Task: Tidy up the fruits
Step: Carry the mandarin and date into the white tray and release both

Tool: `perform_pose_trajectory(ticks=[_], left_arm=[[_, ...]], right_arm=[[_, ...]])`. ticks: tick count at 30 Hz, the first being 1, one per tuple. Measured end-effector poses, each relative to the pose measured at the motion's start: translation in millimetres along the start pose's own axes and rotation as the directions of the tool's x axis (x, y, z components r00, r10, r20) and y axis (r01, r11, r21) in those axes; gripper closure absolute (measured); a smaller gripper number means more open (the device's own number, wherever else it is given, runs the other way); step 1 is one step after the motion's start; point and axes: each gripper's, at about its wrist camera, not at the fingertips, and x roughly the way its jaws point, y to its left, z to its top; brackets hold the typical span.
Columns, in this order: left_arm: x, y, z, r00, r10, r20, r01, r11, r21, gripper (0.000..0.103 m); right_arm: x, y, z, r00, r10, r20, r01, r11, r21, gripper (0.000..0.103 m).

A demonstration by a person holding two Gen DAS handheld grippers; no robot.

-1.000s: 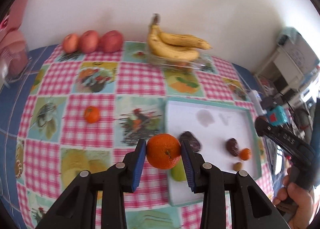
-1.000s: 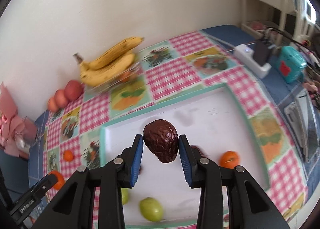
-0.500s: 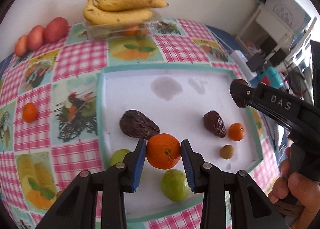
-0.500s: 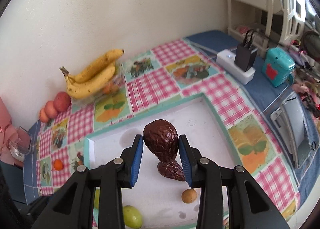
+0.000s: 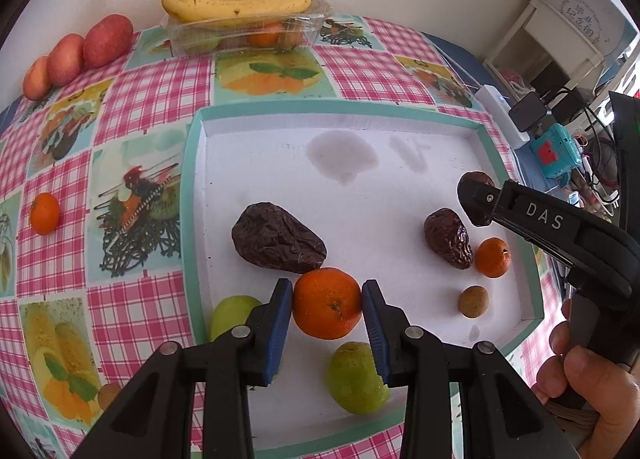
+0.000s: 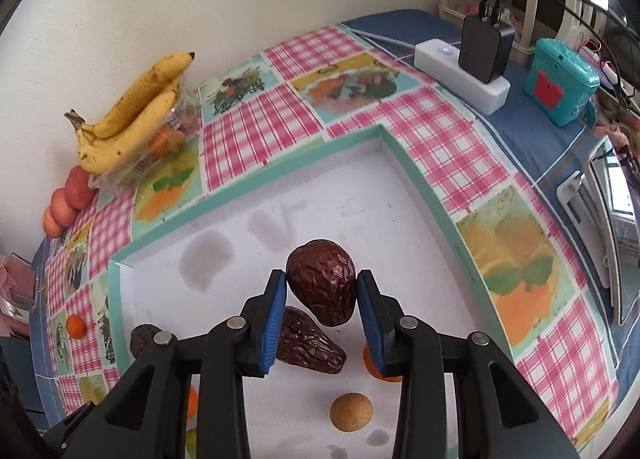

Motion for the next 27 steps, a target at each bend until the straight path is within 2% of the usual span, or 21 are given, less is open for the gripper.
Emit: perform_pose_trajectory(ticks=[27], left_arm=[[7.2, -3.0, -1.1, 1.0, 0.022, -0.008, -0.022, 0.999, 0.033, 0.065]], right_arm=[[18.1, -2.7, -5.8, 1.0, -0.013, -0.026, 0.013, 1.0, 0.017, 0.065]])
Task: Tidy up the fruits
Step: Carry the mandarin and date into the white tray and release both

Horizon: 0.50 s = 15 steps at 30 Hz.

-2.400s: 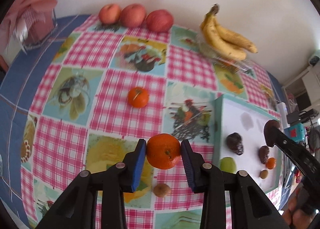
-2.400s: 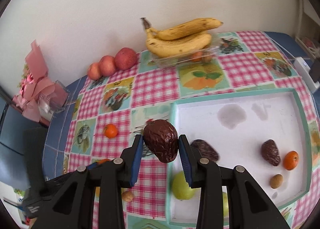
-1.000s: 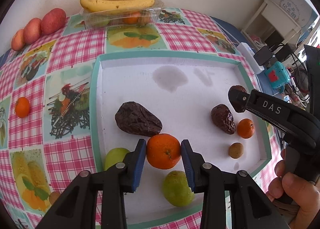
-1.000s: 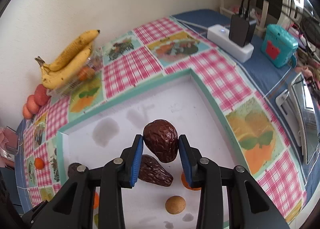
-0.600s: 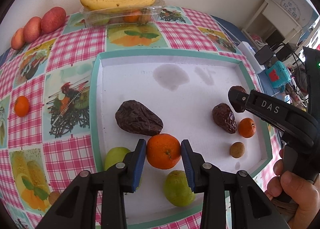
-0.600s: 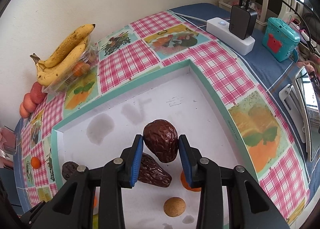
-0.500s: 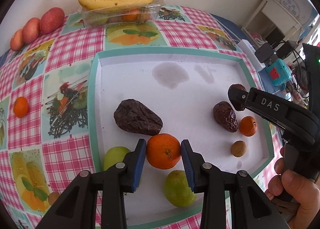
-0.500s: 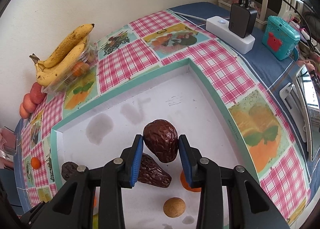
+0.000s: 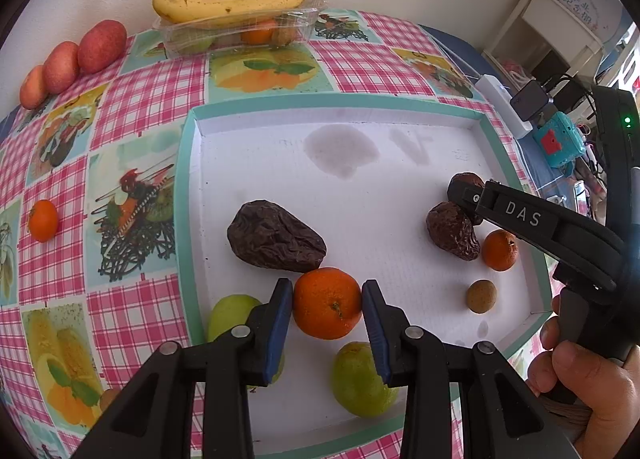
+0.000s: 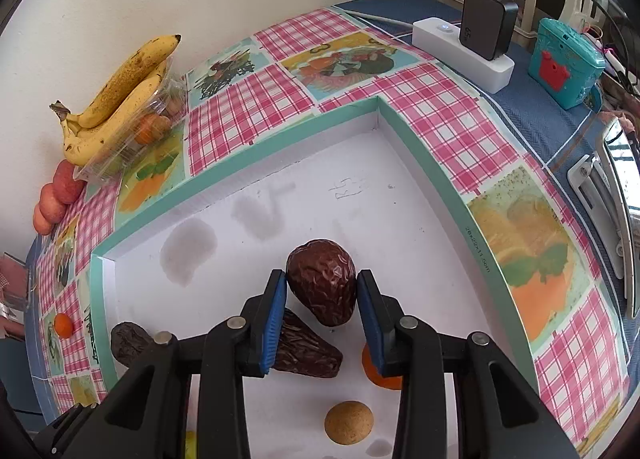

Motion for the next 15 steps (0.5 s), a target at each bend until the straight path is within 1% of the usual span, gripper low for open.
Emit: perform_pose_trajectory(ticks=[7, 15], left_arm=[[-0.1, 2.8, -0.1, 1.0, -0.017, -0.003, 0.017, 1.0, -0.018, 0.065], [-0.6, 0.5, -0.2, 1.0, -0.02, -0.018, 0.02, 1.0, -0.009, 0.064]], right_arm=[[-0.6, 0.0, -0.2, 1.0, -0.003, -0.002, 0.003, 1.0, 0.002, 0.065], [0.4, 1.5, 1.1, 1.0, -0.016, -0.01, 0.016, 1.0, -0.007, 0.065]])
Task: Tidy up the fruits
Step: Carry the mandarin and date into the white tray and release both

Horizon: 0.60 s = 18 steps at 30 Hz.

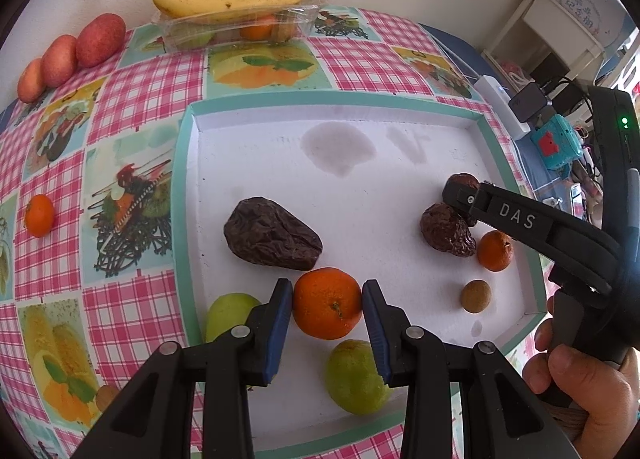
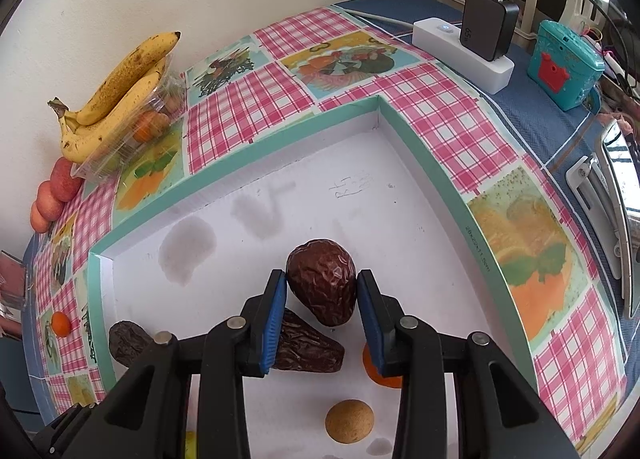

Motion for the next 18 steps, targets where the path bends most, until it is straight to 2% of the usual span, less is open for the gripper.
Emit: perform_pose_trajectory(ticks=[9, 13, 18], left_arm=[[-5.1, -0.9, 3.0, 1.0, -0.011, 0.01, 0.011, 1.0, 0.0, 0.063], [-15.5, -0.3, 5.6, 0.999, -0.021, 0.025, 0.021, 1.0, -0.002, 0.063], [-37.4, 3.9, 9.4, 0.998, -0.015, 0.069, 0.016, 1.0, -0.019, 0.063]], right_arm=[[0.8, 1.8, 0.8, 1.0, 0.0, -0.017, 0.0, 1.0, -0.018, 0.065], [-2.2, 4.2, 1.7, 1.0, -0.003, -0.012, 0.002, 1.0, -0.031, 0.054], [-17.9, 8.6, 6.4, 1.0, -0.011, 0.006, 0.011, 0.998, -0.057, 0.054]])
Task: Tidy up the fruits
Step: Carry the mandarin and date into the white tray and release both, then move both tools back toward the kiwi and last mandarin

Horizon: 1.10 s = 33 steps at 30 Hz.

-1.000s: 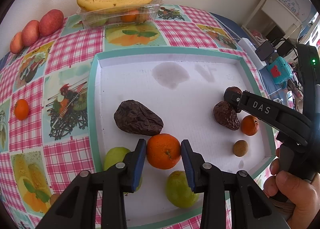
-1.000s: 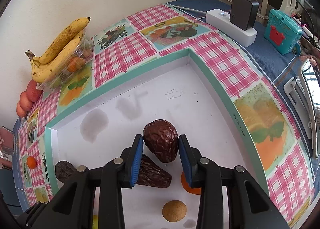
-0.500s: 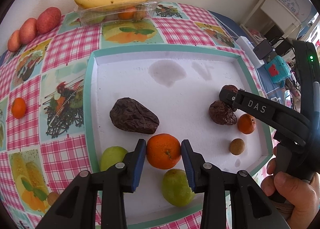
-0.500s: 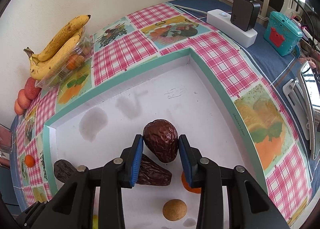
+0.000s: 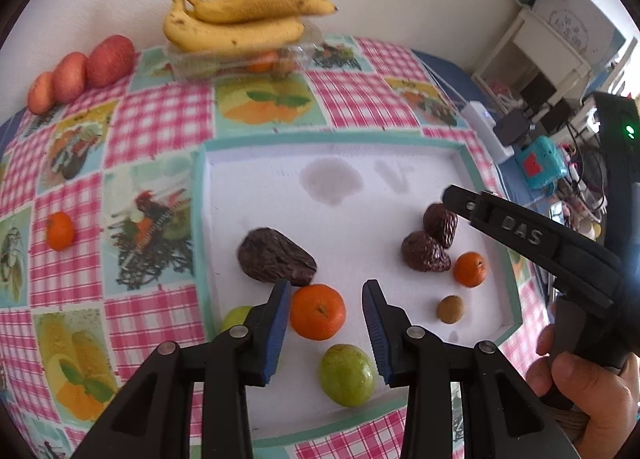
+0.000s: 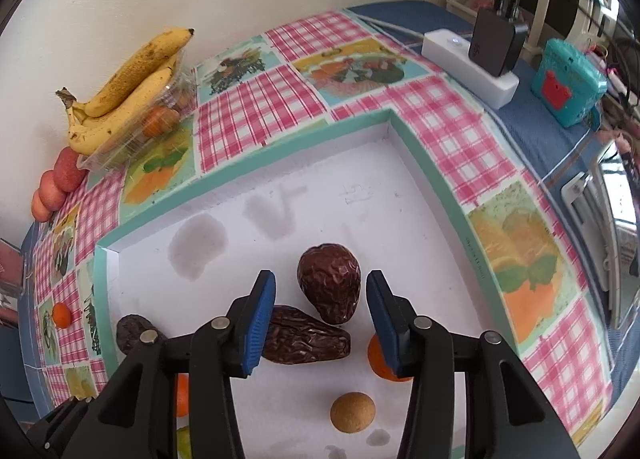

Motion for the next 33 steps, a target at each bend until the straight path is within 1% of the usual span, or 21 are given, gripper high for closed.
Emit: perform_pose_trajectory(ticks=[5, 10, 15, 18, 23, 25, 27, 30, 32, 33], left_arm=[[-17.1, 18.3, 4.2, 0.999, 0.019, 0.03, -0.017, 0.998, -0.068, 0.063], [-35.1, 42.5, 7.2, 0.996, 0.04, 0.075, -0.029, 0.989, -0.142, 0.063], [-50.9, 66.3, 6.0, 0.991, 0.081, 0.106, -0.057, 0.974, -0.218, 0.063], [-59.9, 77.0, 2.8, 0.988, 0.096, 0.119, -0.065, 0.967, -0.245, 0.063], [-70.7, 86.5, -1.8, 0.983, 0.122, 0.134, -0.083, 0.96, -0.267, 0.062], [-74.3, 88.3, -2.8, 0.98, 0.138, 0.141, -0.096, 0.958, -0.269, 0.057], [-77.6, 89.5, -4.0, 0.977, 0.153, 0.15, -0.108, 0.956, -0.273, 0.056], [-80.7, 90.3, -4.8, 0.973, 0.168, 0.158, -0.119, 0.954, -0.276, 0.056], [-79.9, 89.7, -4.8, 0.972, 0.178, 0.154, -0.132, 0.954, -0.27, 0.056], [-78.8, 89.1, -5.0, 0.971, 0.187, 0.149, -0.143, 0.953, -0.266, 0.053]], right_arm=[[-27.0, 7.2, 6.1, 0.999, 0.012, 0.049, -0.01, 1.0, -0.026, 0.054], [-46.1, 14.0, 7.5, 0.998, 0.028, 0.062, -0.026, 0.999, -0.04, 0.054], [-64.7, 20.6, 1.2, 0.996, 0.04, 0.082, -0.035, 0.998, -0.056, 0.054], [-73.7, 26.8, -6.2, 0.994, 0.053, 0.093, -0.046, 0.996, -0.076, 0.054], [-80.6, 38.4, -18.5, 0.993, 0.072, 0.089, -0.063, 0.993, -0.103, 0.054], [-82.7, 42.5, -24.2, 0.994, 0.073, 0.084, -0.064, 0.992, -0.107, 0.054], [-85.6, 46.4, -29.3, 0.993, 0.084, 0.08, -0.075, 0.991, -0.109, 0.055], [-93.2, 52.4, -36.2, 0.993, 0.065, 0.097, -0.053, 0.991, -0.119, 0.054], [-96.9, 56.7, -39.8, 0.992, 0.072, 0.1, -0.058, 0.989, -0.137, 0.054], [-98.3, 58.9, -40.7, 0.992, 0.081, 0.101, -0.065, 0.987, -0.148, 0.054]])
